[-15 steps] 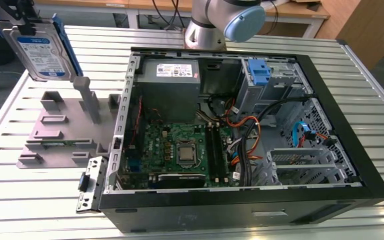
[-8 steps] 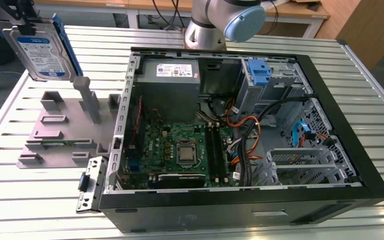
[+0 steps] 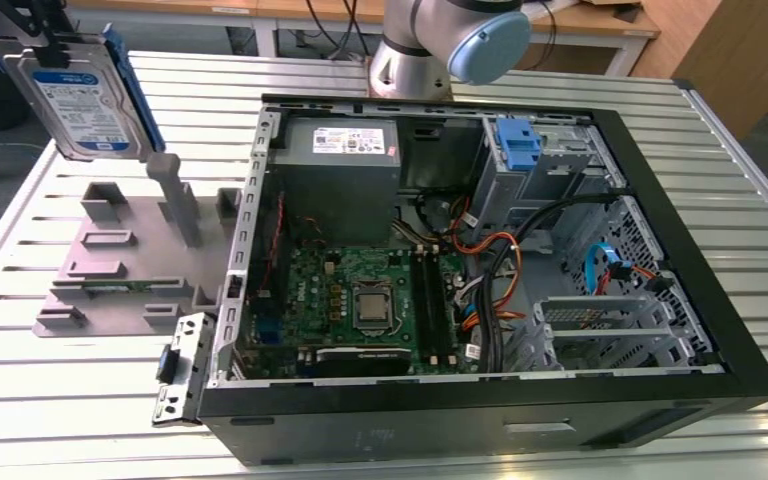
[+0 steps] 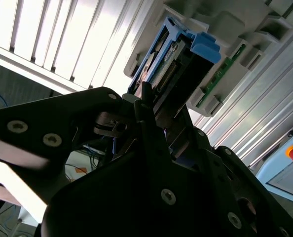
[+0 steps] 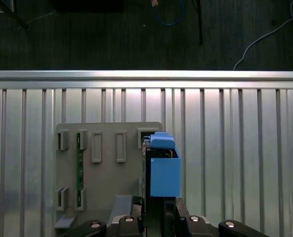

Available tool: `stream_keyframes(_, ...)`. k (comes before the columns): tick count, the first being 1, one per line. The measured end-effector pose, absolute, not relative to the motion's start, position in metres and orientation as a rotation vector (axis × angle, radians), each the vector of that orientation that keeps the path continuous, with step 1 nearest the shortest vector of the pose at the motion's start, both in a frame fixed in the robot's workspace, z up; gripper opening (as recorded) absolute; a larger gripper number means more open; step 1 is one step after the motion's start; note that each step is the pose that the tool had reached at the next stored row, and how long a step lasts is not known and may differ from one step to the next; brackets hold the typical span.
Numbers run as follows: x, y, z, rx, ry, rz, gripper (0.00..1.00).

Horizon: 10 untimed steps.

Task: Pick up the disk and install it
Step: 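Pick up the disk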

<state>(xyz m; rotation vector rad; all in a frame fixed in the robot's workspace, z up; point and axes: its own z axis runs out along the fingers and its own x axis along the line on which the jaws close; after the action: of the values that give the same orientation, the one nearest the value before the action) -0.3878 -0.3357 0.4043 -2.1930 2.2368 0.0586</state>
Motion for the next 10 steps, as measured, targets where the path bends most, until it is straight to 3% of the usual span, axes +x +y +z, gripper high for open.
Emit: stream_keyframes(10, -0.3879, -0.3357, 0.4139, -2.193, 2.236, 0.058, 0.35)
